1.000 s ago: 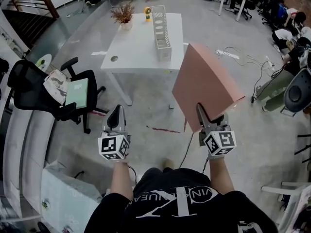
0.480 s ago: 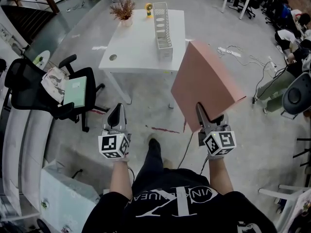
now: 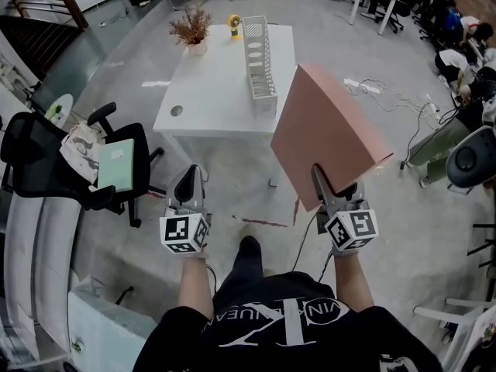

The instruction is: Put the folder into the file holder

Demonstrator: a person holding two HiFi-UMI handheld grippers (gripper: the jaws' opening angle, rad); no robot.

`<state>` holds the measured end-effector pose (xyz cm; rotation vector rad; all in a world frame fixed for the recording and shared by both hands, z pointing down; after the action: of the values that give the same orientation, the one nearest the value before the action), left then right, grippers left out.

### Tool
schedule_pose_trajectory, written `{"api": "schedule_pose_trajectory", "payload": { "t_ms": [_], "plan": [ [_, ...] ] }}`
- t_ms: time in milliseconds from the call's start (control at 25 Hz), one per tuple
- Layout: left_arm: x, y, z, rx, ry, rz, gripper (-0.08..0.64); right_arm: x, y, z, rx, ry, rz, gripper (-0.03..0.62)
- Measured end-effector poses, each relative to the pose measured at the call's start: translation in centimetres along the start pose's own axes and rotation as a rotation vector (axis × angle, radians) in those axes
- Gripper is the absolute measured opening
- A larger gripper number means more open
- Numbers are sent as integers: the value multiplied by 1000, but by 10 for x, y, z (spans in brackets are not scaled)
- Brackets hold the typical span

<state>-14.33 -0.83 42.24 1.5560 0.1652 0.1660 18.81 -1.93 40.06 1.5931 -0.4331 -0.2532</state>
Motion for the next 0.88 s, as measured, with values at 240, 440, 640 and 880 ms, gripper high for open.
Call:
{"api": "schedule_pose_trajectory", "payload": {
  "t_ms": [240, 440, 640, 880],
  "plan": [
    [-13, -2, 41, -20, 23, 7, 0, 8, -9, 41, 6, 18, 22, 296],
    [-32, -8, 73, -20, 27, 11, 0, 10, -22, 78, 27, 16, 30, 296],
    [-44, -9, 101, -35, 53, 19, 0, 9, -33, 108, 49, 25, 47, 296],
    [-67, -12, 135, -24, 69, 8, 0, 6, -42, 151, 56, 47, 25, 296]
  ]
}}
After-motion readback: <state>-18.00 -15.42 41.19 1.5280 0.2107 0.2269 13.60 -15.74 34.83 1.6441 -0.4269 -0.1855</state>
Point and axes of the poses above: the fingertips, and each gripper's own axes: z forward along the fingers, x to its right, y out of its underside, the point moved 3 cm from there along -z, backward along the fingers, and after that the axes turned 2 degrees about -z, right-handed, at the moved point
